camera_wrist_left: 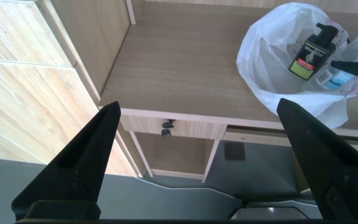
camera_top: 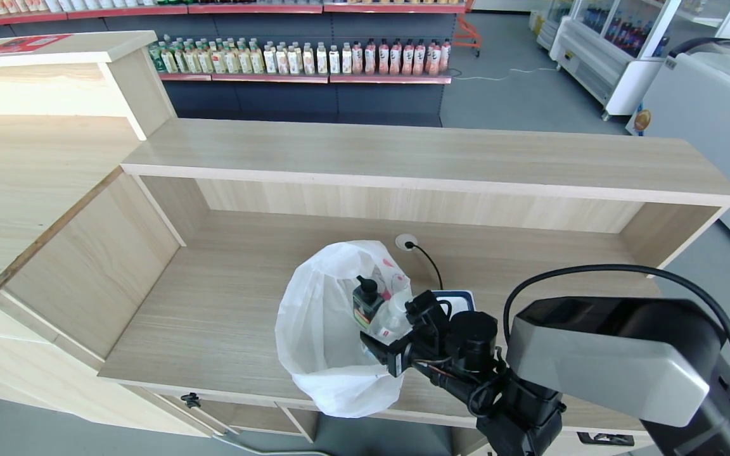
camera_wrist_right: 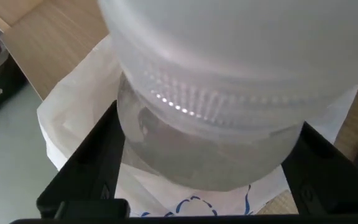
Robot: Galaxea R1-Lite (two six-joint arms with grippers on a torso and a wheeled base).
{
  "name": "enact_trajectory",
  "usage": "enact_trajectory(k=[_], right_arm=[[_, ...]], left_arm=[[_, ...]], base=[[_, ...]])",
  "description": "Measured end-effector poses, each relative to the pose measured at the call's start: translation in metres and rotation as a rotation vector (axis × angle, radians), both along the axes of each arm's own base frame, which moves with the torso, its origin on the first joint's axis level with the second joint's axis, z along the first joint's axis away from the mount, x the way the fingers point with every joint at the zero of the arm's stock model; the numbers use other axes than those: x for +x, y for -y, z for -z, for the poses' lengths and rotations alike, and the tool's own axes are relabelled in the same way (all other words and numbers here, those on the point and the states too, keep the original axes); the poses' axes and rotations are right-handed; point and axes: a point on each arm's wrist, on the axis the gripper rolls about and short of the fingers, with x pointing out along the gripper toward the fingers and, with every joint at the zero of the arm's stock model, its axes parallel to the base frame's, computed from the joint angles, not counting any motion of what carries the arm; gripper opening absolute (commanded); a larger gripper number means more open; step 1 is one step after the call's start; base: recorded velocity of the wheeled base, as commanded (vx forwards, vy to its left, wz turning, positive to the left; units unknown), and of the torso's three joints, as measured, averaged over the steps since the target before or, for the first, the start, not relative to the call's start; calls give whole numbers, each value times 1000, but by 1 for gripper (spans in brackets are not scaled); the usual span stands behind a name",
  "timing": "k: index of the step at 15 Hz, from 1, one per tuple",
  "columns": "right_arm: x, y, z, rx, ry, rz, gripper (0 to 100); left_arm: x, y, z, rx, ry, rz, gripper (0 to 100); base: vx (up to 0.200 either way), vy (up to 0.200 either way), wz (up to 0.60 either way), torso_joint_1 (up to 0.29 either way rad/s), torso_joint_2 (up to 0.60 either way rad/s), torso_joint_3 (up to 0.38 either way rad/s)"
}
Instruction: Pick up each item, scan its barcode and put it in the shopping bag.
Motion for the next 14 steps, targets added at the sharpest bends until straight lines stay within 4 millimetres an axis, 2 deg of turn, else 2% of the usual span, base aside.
enact_trajectory(k=[2,7,14], right_arm=[[-2,-2,-2,18,-11,-7,100],[-14,-16,-33,134,-24,-58,100],[-14,-9,-66,225,-4,-60,100]], left_arm=[[0,0,0,0,0,0,100],[0,0,0,1,0,0,100],[0,0,0,-1,0,0,100]], base=[[0,0,0,0,0,0],[0,0,0,0,0,0],[0,0,0,0,0,0]])
